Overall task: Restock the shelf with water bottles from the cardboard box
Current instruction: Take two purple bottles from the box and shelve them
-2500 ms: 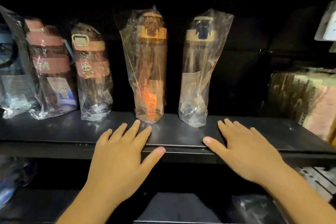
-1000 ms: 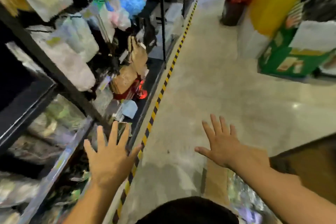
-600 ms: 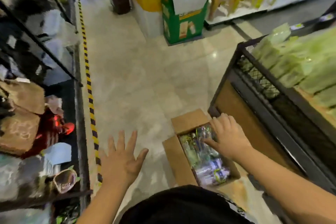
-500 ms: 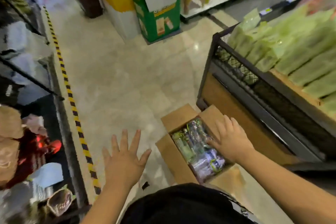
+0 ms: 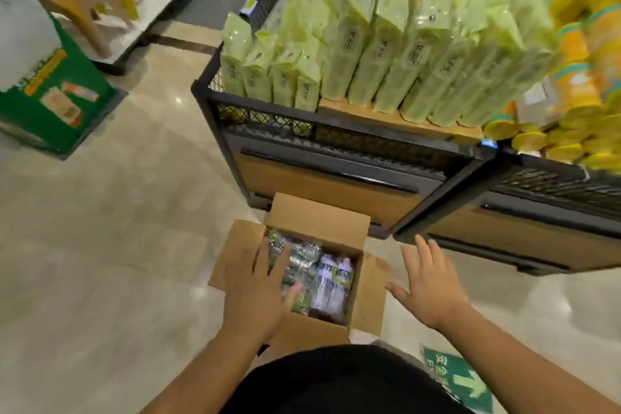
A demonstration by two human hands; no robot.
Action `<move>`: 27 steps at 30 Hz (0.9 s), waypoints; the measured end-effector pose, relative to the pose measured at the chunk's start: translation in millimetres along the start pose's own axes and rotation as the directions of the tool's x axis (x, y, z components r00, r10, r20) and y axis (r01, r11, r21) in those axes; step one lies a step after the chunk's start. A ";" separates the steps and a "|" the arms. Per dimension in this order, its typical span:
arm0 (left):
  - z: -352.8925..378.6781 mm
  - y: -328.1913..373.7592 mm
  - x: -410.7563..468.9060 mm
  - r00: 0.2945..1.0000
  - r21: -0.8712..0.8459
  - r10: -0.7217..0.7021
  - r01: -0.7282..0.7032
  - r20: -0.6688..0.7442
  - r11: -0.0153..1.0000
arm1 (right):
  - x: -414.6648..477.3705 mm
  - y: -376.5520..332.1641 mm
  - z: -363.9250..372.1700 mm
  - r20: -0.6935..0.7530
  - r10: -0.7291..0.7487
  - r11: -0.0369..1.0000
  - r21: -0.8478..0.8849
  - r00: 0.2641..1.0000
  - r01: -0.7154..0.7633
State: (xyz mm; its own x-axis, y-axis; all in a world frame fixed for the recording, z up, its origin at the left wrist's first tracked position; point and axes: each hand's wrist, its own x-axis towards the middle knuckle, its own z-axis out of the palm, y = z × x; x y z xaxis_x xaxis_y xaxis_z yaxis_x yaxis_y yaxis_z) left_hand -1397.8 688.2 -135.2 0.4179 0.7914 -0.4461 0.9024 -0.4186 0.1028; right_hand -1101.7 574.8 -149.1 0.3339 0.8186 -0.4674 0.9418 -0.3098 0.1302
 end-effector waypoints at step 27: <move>465.1 60.0 295.1 0.955 0.200 0.049 -0.112 0.294 0.973 | 268.8 -42.9 492.9 0.188 0.098 0.912 0.376 0.977 -0.163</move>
State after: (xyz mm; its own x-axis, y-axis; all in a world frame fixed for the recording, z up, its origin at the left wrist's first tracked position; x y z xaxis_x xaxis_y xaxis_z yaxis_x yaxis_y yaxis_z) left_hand -1269.4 689.4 -674.2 0.4121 0.6039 -0.6823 0.8105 -0.5850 -0.0283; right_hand -1071.1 569.7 -711.3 0.4110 0.6789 -0.6085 0.7903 -0.5981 -0.1334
